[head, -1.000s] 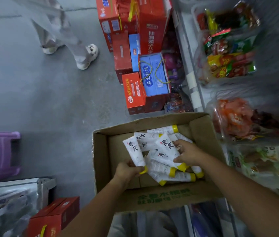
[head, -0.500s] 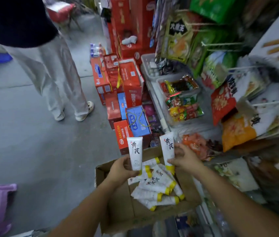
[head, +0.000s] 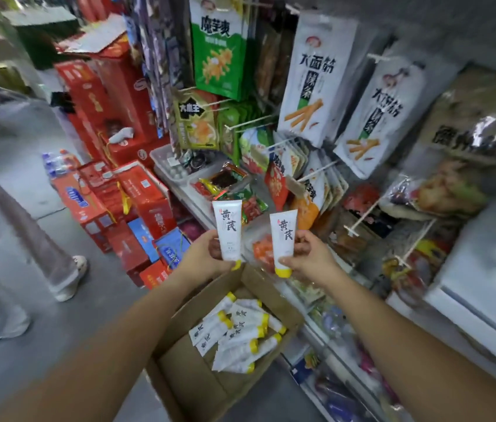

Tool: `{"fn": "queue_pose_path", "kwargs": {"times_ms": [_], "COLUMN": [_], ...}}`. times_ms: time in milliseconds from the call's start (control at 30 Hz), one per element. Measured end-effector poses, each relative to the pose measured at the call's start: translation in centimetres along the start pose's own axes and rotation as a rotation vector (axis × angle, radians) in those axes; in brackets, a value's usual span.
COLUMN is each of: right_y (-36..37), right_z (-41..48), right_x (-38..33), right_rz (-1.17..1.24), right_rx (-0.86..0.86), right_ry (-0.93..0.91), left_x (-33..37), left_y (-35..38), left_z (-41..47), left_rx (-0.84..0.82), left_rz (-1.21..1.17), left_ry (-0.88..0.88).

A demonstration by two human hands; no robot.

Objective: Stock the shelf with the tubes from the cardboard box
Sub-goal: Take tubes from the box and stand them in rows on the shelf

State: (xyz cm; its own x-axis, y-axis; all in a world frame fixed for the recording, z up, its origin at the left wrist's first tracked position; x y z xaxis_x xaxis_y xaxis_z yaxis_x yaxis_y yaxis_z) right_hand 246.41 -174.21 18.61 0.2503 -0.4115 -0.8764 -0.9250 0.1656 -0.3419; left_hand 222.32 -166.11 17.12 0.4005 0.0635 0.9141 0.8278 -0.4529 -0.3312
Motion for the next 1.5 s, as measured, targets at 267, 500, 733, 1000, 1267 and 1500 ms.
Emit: {"fn": "queue_pose_path", "kwargs": {"times_ms": [267,500,733,1000,1267,1500], "right_y": [-8.4,-14.6,-19.9,-27.4,-34.9,-40.8], "right_z": [-8.2,-14.7,-23.0,-32.7,-43.3,-51.8], "right_x": [-0.7,-3.3,-5.3,-5.2,0.8,5.6], "right_rz": [0.088,0.092,0.156,0.156,0.226,0.244], "right_rx": [0.164,0.287,0.388,0.528,0.699,0.864], "right_ry": [-0.019,-0.125,-0.226,-0.264,-0.222,-0.175], "left_x": [10.0,17.7,24.5,31.1,34.9,38.3], "left_y": [7.4,11.6,14.3,21.7,32.8,43.4], "left_z": [-2.5,-7.0,-12.3,-18.1,-24.2,-30.5], "left_rx": [-0.150,-0.201,-0.208,-0.335,-0.525,-0.694], "left_rz": [0.068,0.069,0.103,0.078,0.040,0.013], "left_ry": [0.184,0.298,0.415,0.537,0.590,0.655]}}
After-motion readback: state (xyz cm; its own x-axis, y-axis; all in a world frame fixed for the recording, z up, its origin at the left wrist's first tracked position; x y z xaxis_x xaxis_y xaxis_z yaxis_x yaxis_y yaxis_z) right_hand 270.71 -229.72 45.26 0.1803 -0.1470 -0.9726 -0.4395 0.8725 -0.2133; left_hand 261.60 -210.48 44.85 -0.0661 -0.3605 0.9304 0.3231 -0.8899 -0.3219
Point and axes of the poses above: each hand's wrist, its own z-axis towards the middle knuckle, its own y-axis out of the palm, x = y × z, the point moved 8 cm from there along z, towards the middle knuckle, and after that the axes turned 1 degree about x, right-handed, at the moved point
